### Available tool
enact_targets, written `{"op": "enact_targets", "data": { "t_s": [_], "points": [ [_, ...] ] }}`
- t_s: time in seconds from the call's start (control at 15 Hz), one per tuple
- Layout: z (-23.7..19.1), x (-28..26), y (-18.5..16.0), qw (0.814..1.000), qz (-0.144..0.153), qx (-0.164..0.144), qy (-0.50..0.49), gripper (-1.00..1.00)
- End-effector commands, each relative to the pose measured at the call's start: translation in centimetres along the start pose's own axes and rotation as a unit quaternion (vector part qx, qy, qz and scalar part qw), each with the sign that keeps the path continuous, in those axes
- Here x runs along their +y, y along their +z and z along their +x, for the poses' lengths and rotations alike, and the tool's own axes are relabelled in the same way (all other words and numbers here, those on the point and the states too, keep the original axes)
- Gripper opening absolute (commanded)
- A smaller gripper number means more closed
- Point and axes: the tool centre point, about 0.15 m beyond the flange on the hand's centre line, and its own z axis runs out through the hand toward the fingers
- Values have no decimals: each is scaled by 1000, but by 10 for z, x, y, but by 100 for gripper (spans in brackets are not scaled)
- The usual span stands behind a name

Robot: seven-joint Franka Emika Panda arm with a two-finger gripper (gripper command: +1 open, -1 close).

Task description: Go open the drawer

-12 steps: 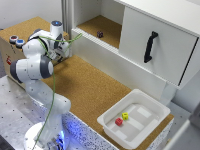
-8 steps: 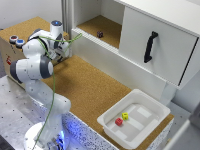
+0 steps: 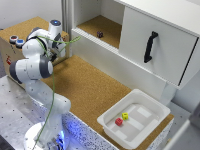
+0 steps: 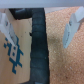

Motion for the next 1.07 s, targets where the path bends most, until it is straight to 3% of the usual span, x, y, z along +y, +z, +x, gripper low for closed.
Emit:
{"op": "enact_targets", "data": {
  "t_s": [0.0,0.6,0.67,1.0],
  "points": [
    [34,-2,28,998,30,-52,1,100],
    [40,3,41,996,69,-58,-22,100],
    [40,5,42,996,72,-57,-21,-100],
    [44,4,57,993,90,-72,-31,-100]
  ]
}}
